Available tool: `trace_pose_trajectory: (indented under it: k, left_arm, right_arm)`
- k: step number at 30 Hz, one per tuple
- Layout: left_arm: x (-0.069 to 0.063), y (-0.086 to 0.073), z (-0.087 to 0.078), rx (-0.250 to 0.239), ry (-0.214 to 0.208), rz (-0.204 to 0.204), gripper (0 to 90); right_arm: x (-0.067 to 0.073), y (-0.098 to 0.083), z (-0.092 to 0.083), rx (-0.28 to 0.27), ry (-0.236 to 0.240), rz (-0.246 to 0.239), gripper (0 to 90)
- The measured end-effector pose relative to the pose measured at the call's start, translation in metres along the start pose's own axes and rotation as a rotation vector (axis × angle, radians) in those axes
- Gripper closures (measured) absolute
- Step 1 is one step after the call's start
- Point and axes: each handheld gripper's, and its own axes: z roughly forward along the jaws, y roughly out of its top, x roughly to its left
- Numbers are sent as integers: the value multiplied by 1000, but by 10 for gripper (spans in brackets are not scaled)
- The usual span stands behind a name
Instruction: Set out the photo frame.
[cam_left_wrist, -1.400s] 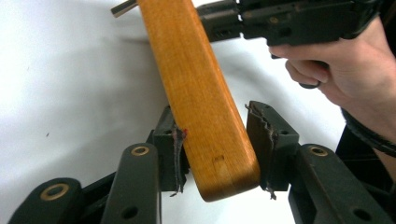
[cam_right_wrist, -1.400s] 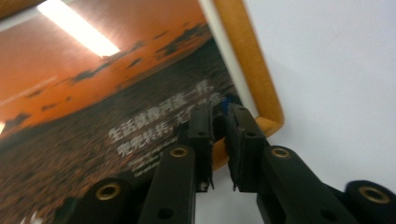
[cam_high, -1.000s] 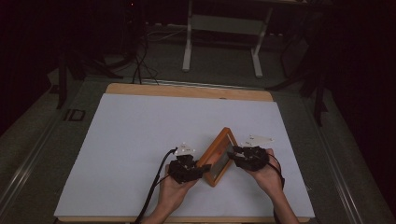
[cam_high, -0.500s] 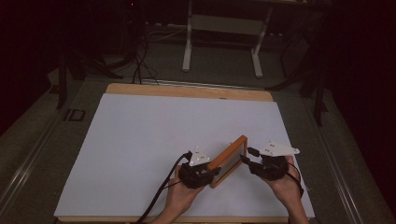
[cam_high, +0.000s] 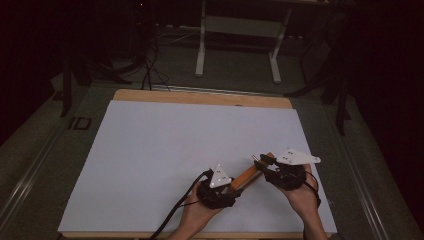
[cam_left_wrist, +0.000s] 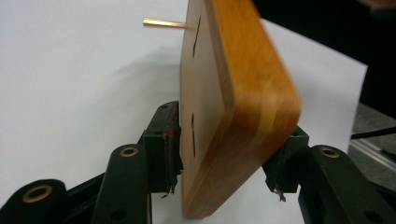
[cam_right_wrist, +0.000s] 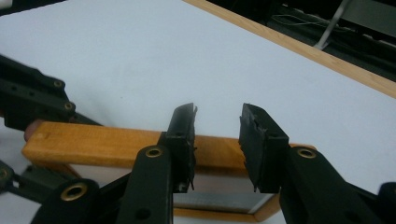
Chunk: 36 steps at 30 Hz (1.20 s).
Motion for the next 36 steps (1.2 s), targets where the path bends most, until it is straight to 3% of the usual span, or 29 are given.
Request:
trace_pose_trajectory:
  k: [6,9,12,14,16,17,22,25,29,36]
  left_arm:
    - [3,-10,9,26,21,6,527]
    - [3,-12,13,9,1,-7,573]
    - [4,-8,14,-11,8,-9,646]
    - [4,-7,13,-6,33,1,658]
    - [5,-6,13,0,30,-13,686]
    - [9,-3,11,13,22,-37,686]
    - [13,8,8,13,18,-31,692]
    - [16,26,1,8,13,-18,693]
    - [29,48,-7,7,-17,-38,693]
    - [44,79,-25,65,-6,24,692]
  right_arm:
    - [-2,0,0,-6,2,5,643]
    - [-4,-1,0,-2,11,14,631]
    - [-7,-1,2,-6,20,30,630]
    - [-7,-1,1,-6,22,30,630]
    - [-8,0,1,-5,20,26,627]
    - [-9,1,0,-6,20,22,626]
    - [-13,8,-3,-16,20,15,608]
    - [-15,11,-6,-33,25,30,599]
    - [-16,11,-8,-40,22,31,591]
    - [-19,8,-10,-50,30,53,588]
